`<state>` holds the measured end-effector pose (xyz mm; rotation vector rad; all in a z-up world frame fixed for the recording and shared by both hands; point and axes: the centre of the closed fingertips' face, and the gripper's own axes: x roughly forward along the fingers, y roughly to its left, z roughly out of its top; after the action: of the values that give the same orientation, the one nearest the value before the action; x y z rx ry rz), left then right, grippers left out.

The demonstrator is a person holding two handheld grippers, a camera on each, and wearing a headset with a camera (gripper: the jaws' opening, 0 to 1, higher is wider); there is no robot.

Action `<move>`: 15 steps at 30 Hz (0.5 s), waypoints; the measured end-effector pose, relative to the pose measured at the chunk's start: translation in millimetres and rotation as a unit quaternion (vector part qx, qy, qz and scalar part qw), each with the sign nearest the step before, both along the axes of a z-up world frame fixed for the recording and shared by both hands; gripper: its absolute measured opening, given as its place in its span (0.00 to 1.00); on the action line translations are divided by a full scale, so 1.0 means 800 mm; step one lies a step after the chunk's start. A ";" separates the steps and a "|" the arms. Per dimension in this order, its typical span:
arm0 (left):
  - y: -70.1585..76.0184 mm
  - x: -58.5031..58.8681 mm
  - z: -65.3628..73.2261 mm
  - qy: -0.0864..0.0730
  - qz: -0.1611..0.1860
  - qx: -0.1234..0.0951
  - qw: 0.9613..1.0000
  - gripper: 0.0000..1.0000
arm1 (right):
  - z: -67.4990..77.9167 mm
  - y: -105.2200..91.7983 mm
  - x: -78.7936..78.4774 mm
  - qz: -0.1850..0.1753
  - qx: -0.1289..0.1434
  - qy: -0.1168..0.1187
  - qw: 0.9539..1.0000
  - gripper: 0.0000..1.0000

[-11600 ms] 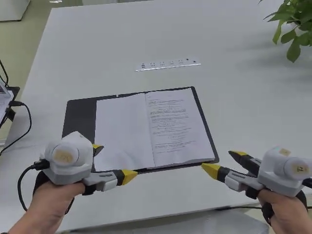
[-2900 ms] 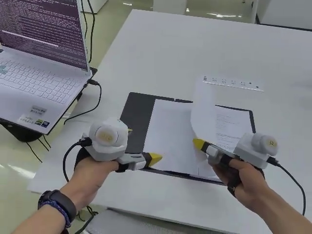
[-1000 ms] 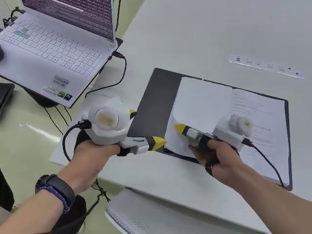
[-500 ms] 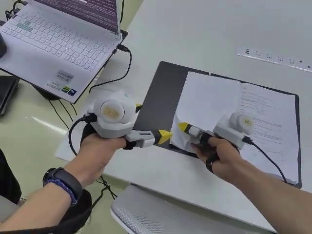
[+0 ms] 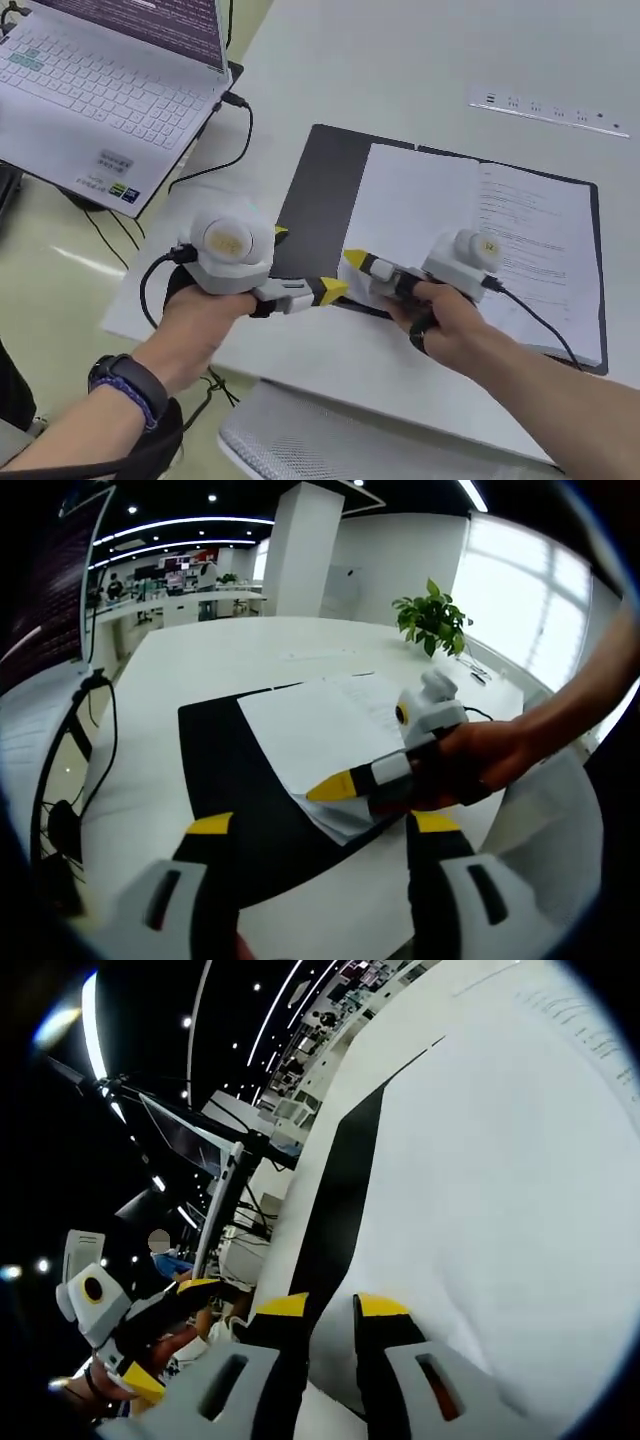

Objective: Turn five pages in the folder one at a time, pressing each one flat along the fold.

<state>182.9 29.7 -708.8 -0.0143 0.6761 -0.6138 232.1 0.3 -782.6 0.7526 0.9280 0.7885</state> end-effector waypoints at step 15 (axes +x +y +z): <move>-0.020 0.019 -0.020 0.020 0.000 -0.022 1.000 0.34 | 0.042 -0.043 -0.029 -0.001 0.044 -0.037 0.998 0.21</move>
<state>198.3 13.4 -724.8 -0.0685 0.7014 -0.6297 208.8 -34.3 -748.8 0.7953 0.8307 0.8541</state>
